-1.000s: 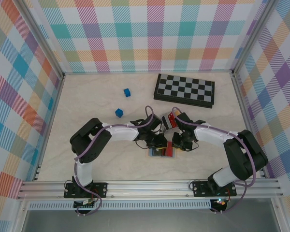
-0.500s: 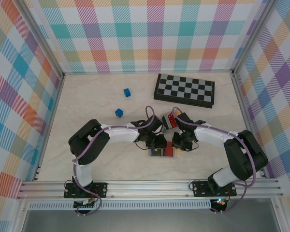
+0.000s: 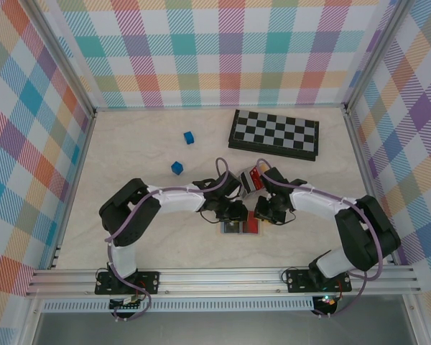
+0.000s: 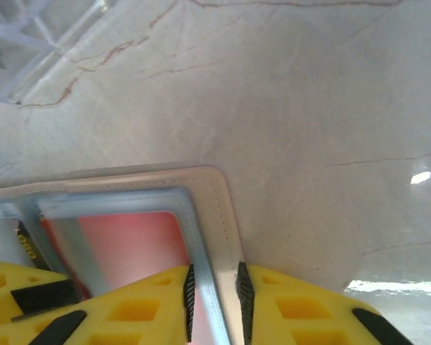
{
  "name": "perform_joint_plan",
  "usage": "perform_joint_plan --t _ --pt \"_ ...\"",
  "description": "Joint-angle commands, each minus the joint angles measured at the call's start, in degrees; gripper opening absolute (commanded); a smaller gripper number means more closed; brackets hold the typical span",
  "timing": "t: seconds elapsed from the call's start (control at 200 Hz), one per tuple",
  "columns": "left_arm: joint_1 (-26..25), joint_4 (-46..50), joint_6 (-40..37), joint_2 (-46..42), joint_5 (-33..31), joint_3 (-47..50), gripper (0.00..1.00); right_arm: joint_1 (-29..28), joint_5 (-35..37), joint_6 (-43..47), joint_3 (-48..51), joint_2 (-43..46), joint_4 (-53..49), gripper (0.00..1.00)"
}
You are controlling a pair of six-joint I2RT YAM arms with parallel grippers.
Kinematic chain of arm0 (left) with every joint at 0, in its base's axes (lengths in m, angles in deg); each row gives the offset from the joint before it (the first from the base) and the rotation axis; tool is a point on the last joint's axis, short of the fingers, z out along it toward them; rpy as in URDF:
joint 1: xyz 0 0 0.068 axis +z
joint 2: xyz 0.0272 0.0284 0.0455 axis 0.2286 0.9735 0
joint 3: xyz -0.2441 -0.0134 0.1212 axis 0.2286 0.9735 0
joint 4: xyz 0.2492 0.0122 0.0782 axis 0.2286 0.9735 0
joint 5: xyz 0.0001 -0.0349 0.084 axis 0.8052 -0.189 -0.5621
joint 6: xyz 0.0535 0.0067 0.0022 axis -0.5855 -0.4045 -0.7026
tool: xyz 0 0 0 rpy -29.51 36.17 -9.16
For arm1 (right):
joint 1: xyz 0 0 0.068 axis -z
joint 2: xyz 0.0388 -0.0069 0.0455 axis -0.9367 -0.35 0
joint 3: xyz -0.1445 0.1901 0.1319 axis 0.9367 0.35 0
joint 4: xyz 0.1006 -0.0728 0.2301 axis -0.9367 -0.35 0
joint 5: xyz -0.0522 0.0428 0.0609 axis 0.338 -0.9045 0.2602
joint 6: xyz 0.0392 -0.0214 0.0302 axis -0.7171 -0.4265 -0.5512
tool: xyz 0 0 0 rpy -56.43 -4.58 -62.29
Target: Put the credit cards into the card holder
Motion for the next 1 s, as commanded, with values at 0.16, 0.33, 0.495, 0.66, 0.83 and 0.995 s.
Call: perform_joint_plan --t 0.16,0.33,0.495,0.66,0.83,0.995 --pt "0.8 2.0 -1.2 -7.2 -1.8 1.0 0.37 1.6 3.5 4.4 -5.5 8.4 -6.9 0.34" --pt "5.4 1.5 1.1 -9.3 -5.7 0.8 0.41 4.9 9.5 11.4 -12.4 9.3 -11.1 0.38" --pt "11.7 -1.0 6.0 -6.7 -6.1 -2.3 0.46 7.9 12.8 19.3 -20.2 3.4 -13.6 0.40" --pt "13.7 -0.9 7.9 0.0 -4.3 -9.0 0.48 8.0 18.7 24.3 -28.0 -4.5 -16.5 0.46" --pt "13.7 -2.6 9.9 6.1 -1.2 -13.8 0.50 8.1 18.7 26.1 -33.1 -9.3 -16.9 0.51" --pt "13.7 -4.9 12.4 9.8 0.5 -15.7 0.52 8.4 18.2 26.9 -35.5 -12.2 -17.1 0.51"
